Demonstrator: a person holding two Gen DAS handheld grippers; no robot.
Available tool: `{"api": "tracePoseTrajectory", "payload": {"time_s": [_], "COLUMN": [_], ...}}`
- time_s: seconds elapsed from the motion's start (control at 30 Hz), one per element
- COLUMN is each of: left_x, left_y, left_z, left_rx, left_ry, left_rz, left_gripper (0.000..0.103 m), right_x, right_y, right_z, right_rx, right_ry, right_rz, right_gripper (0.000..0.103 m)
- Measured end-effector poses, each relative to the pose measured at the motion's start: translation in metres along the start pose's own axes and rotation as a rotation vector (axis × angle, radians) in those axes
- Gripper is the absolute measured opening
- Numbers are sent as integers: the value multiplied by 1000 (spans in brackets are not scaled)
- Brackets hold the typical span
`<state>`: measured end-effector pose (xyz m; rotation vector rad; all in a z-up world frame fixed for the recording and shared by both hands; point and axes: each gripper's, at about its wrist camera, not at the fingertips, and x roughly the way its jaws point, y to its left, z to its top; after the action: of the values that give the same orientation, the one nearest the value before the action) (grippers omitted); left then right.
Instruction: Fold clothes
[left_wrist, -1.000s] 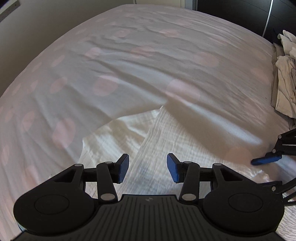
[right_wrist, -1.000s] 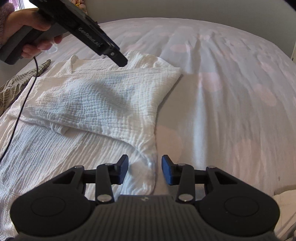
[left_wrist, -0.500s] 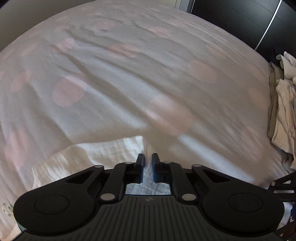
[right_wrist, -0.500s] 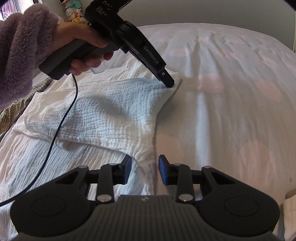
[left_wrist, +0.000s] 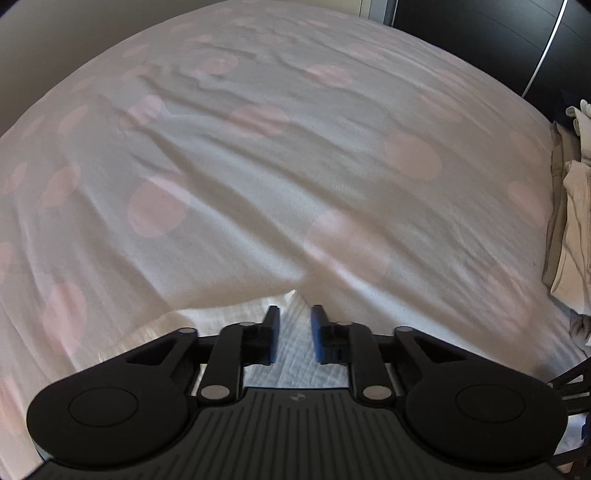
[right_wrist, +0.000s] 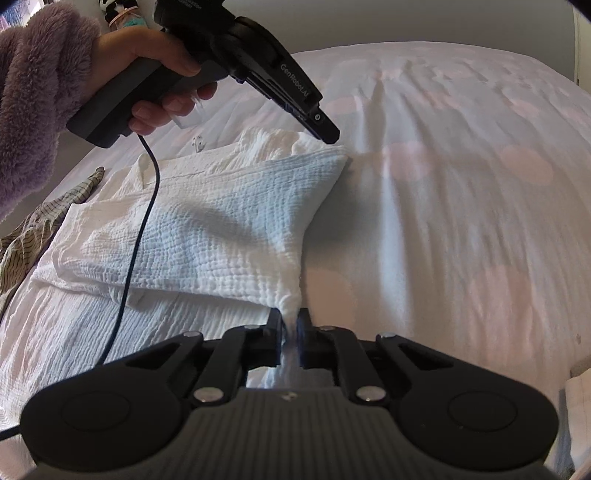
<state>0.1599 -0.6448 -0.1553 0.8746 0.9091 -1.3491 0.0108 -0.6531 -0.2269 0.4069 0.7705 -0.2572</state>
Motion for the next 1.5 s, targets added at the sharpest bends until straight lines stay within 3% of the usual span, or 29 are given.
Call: {"api": "tracePoseTrajectory", "payload": {"time_s": [0.07,0.17,0.2,0.23,0.37,0.47,0.53,0.57,0.7,0.93,1.03,1.2,1.37,1.5], "left_x": [5,14,16,17,9,-2,-7,-8,-10,14,11,-19,-65,-106], "left_y": [2,1,0,-1,-4,-4,-8,-10,-13,-15,-12,-6,3,12], "left_z": [-6,-12,-14,-15,-12,-7,-3,-1,6,2,0,-16,-57,-108], "left_rx": [5,1,-4,-4,6,-1,6,11,-8,-22,-36,-39,-77,-164], "left_ry": [26,49,51,47,11,-21,-41,-51,-101,-56,-61,-84,-94,-95], "left_rz": [9,0,-9,-7,-11,-14,-4,1,10,30,49,74,98,125], "left_gripper": [38,35,29,16,0,0,0,0,0,1,18,22,24,26], "right_x": [-1,-3,-3,-3,-3,-6,-7,-9,-18,-5,-3,-7,-18,-16], "right_y": [-1,-2,-1,-1,5,9,7,5,-10,-10,-12,-15,-21,-14], "right_z": [-1,-1,-1,-1,-1,0,1,1,3,-2,-4,-3,-3,-5], "right_rx": [2,-2,-5,-8,-38,-59,-39,-17,68,58,55,48,74,47], "right_ry": [-8,-23,-28,-32,-47,-61,-58,-59,-81,1,19,-8,-57,-42], "right_rz": [-1,-9,-6,-3,2,13,54,63,36,4,5,-2,25,41], "right_gripper": [12,21,22,22,23,29,20,9,8,8,9,27,30,39]}}
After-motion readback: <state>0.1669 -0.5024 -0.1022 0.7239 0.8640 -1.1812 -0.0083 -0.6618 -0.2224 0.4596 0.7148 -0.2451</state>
